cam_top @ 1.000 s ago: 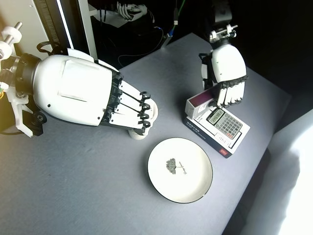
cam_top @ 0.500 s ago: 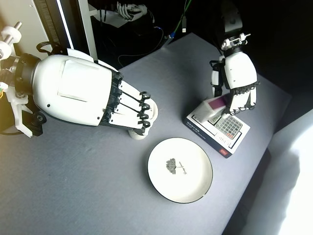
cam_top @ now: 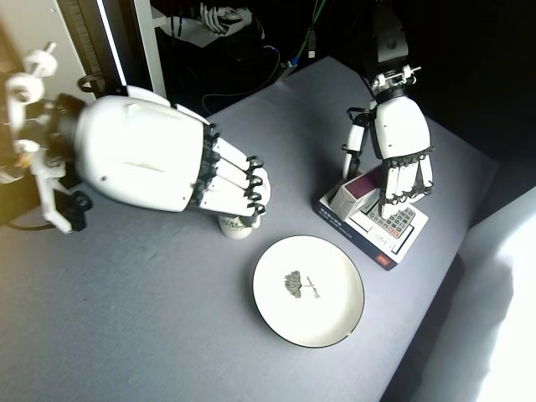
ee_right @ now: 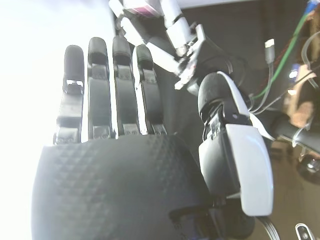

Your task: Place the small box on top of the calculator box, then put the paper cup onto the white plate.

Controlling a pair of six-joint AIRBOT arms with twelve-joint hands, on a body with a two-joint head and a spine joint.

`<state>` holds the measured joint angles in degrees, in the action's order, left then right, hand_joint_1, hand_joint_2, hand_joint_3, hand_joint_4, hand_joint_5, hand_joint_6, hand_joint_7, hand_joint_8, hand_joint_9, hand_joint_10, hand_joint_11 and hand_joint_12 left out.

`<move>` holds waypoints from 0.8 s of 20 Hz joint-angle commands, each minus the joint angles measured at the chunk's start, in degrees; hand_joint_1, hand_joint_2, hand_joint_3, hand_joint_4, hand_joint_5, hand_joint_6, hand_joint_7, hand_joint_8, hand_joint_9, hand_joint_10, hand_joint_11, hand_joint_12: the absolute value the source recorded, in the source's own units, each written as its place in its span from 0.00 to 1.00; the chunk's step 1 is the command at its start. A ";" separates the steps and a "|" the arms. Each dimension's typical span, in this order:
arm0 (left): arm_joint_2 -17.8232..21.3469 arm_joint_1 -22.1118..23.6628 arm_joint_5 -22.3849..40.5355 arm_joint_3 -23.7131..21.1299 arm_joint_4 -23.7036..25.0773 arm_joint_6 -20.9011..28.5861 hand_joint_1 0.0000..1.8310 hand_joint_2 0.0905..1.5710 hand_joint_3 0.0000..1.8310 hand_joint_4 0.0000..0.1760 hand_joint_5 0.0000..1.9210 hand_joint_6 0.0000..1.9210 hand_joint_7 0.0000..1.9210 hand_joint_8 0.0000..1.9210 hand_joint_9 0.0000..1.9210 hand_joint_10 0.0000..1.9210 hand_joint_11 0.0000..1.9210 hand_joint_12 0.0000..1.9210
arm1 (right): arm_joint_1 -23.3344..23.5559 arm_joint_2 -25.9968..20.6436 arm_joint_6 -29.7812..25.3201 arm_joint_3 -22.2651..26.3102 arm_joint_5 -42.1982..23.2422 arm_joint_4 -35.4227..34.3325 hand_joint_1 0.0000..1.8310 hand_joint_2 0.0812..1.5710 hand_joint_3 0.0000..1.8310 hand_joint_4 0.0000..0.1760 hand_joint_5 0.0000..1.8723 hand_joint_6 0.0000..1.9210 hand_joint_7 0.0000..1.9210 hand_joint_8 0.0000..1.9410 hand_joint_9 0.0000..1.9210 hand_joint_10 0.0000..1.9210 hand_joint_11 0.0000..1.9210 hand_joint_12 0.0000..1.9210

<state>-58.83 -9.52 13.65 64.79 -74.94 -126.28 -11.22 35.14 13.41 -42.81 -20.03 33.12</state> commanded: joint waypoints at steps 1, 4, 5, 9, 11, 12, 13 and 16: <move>0.79 0.80 2.50 -0.07 1.28 -0.01 0.33 0.62 0.00 0.00 0.07 0.00 0.08 0.00 0.09 0.00 0.00 0.30 | 1.51 -0.59 -0.17 0.07 -4.53 -2.08 0.09 0.82 0.00 0.00 0.22 0.00 0.23 0.00 0.22 0.00 0.00 0.53; 1.35 1.25 2.88 -1.01 1.45 -0.08 0.32 0.60 0.00 0.00 0.06 0.00 0.07 0.00 0.08 0.00 0.00 0.26 | 3.39 0.46 -0.18 0.06 -2.58 -2.59 0.10 0.81 0.00 0.00 0.22 0.00 0.23 0.00 0.22 0.00 0.00 0.54; 1.93 1.26 3.59 -1.93 1.44 -0.09 0.28 0.58 0.00 0.00 0.05 0.00 0.06 0.00 0.06 0.00 0.00 0.24 | 3.50 1.28 -0.17 0.05 -2.33 -2.59 0.09 0.80 0.00 0.00 0.21 0.00 0.21 0.00 0.20 0.00 0.00 0.50; 5.23 1.84 5.18 -5.91 -2.60 -4.09 0.24 0.56 0.00 0.00 0.06 0.00 0.06 0.00 0.07 0.00 0.00 0.23 | 3.52 4.73 -0.15 0.01 -1.33 -2.60 0.20 0.60 0.00 0.00 0.00 0.00 0.00 0.00 0.00 0.00 0.00 0.00; 7.69 2.09 5.19 -8.15 -3.12 -4.78 0.23 0.56 0.00 0.00 0.08 0.00 0.09 0.00 0.09 0.00 0.00 0.27 | 3.56 6.14 -0.11 0.02 -1.08 -2.77 0.34 0.43 0.00 0.00 0.00 0.00 0.00 0.00 0.00 0.00 0.00 0.00; 8.88 2.42 5.19 -9.20 -2.66 -4.81 0.23 0.56 0.00 0.00 0.08 0.00 0.09 0.00 0.09 0.00 0.00 0.27 | 3.66 6.65 0.35 0.02 -1.08 -3.45 0.43 0.42 0.00 0.00 0.00 0.00 0.00 0.00 0.00 0.00 0.00 0.00; 10.53 2.90 5.07 -10.60 -1.66 -4.80 0.22 0.57 0.00 0.00 0.09 0.00 0.10 0.00 0.10 0.00 0.00 0.28 | 3.82 7.26 1.04 0.00 -0.94 -4.69 0.49 0.43 0.00 0.00 0.00 0.00 0.00 0.00 0.00 0.00 0.00 0.00; 14.68 3.45 3.89 -13.72 3.73 -1.03 0.21 0.58 0.00 0.00 0.08 0.00 0.09 0.00 0.08 0.00 0.00 0.24 | 4.30 9.00 1.06 0.01 0.06 -4.89 0.60 0.46 0.00 0.00 0.00 0.00 0.00 0.00 0.00 0.00 0.00 0.00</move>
<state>-44.62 -6.76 15.46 50.54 -71.90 -126.65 -7.66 44.73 14.76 -42.87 -14.57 29.34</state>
